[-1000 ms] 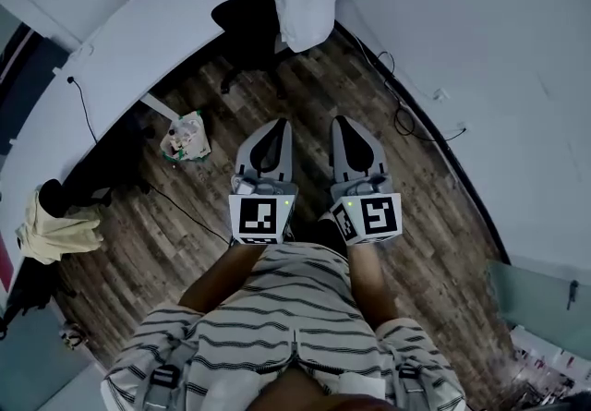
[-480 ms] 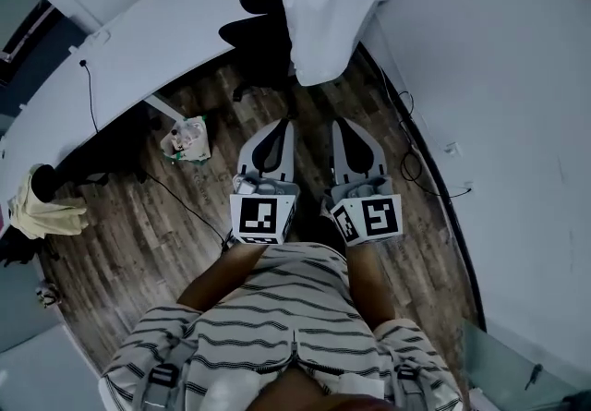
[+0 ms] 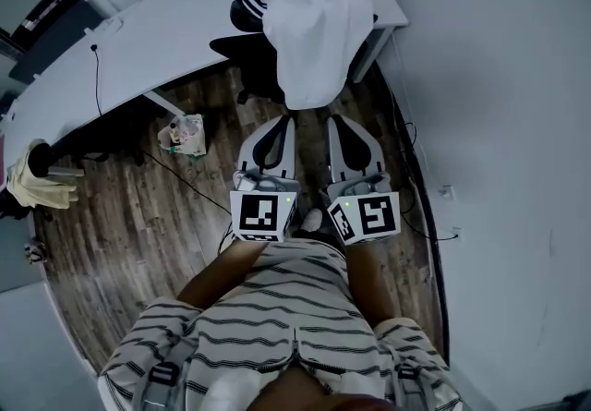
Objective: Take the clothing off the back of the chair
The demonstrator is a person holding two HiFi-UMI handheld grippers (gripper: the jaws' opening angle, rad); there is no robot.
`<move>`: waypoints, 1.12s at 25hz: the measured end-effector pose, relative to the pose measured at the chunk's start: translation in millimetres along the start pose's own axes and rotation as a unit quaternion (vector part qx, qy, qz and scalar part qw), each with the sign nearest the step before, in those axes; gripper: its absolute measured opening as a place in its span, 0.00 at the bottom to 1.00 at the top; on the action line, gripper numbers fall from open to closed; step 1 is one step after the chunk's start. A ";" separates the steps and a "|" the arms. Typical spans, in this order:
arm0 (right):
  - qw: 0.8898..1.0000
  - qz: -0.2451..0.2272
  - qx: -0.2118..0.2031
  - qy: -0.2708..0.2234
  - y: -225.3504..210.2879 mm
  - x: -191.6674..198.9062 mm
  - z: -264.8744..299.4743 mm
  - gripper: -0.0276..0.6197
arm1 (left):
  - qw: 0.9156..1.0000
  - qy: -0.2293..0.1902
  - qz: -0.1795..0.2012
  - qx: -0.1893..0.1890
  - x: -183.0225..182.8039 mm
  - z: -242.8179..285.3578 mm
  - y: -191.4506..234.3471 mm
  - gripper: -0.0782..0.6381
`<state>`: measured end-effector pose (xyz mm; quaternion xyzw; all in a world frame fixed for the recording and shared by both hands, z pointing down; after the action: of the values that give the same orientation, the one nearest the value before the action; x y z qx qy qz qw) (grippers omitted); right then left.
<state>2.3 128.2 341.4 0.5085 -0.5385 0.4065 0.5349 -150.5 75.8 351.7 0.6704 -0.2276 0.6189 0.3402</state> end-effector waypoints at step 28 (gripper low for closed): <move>0.998 0.003 -0.056 0.027 -99.0 35.5 104.7 0.07 | 0.997 0.005 -0.025 -0.079 0.6 117.0 31.4 0.14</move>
<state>85.8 6.3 355.9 0.4646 -0.5475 0.3912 0.5756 -94.3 -31.3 357.5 0.6435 -0.2577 0.5937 0.4086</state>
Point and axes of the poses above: the fingertips, and each gripper's own axes: z forward along the fingers, y to its left, x out of its underside, the point moved 10 cm from there along -z, backward along the fingers, and after that the axes turned 11 degrees about -z, right-handed, at the moved point
